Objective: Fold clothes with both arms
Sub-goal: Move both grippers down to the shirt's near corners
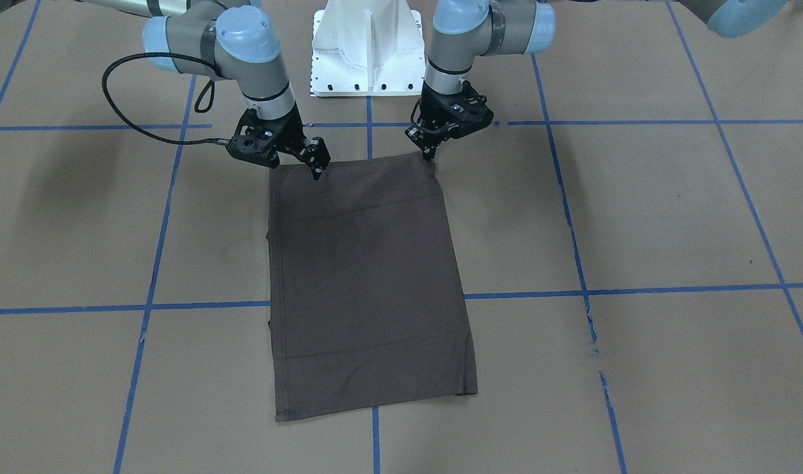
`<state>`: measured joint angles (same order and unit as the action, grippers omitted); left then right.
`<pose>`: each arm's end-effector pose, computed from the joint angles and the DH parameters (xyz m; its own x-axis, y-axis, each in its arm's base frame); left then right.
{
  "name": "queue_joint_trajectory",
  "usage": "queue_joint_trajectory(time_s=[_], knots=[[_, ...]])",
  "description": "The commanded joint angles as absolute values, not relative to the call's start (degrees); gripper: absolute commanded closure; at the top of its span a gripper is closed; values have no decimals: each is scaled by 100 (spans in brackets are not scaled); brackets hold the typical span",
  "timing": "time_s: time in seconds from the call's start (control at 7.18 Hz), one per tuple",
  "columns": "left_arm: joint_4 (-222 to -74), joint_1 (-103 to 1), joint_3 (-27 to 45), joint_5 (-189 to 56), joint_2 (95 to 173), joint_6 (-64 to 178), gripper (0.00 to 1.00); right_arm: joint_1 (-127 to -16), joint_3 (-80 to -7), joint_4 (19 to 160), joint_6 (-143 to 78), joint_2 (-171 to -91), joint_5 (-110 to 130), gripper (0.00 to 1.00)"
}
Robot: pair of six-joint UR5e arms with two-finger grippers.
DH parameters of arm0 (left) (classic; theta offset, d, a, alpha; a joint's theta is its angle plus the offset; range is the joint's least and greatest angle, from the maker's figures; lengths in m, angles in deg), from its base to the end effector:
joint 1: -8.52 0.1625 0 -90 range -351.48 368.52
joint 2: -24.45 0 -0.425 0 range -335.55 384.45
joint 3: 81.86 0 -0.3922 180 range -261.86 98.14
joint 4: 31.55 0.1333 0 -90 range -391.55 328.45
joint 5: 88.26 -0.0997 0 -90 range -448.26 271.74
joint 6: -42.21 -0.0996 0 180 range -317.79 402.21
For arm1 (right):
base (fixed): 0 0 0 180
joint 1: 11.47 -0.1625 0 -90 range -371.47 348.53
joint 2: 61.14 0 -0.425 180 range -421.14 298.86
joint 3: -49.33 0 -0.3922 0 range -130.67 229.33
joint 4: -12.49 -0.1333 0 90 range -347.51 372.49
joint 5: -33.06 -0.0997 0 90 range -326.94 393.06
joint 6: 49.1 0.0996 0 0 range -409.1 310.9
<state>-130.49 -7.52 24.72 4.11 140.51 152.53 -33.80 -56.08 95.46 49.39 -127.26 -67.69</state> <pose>0.5555 -0.2941 0.2623 0.4750 -0.4976 -0.7258 0.4371 0.8493 -0.2962 -0.5255 -0.3399 0.2982 0.5952 0.4013 0.6963 -0.3401 0.9108 -0.2342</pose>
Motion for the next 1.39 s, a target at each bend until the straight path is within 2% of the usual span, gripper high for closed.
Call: queue_joint_trajectory(time_s=[0.0, 0.7, 0.84, 1.11, 1.25], knots=[[-13052, -756, 2475, 411, 14055, 15251, 100, -3318, -5570, 9546, 5180, -12872, -6714, 0], [-13043, -757, 2519, 411, 14055, 15251, 100, -3195, -5561, 9598, 5171, -12969, -6600, 0], [-13043, -757, 2519, 411, 14055, 15251, 100, -3194, -5552, 9598, 5171, -12969, -6600, 13], [-13043, -765, 2519, 411, 14055, 15251, 100, -3194, -5552, 9598, 5171, -12960, -6608, 58], [-13043, -774, 2519, 411, 14055, 15251, 100, -3186, -5561, 9590, 5163, -12960, -6608, 67]])
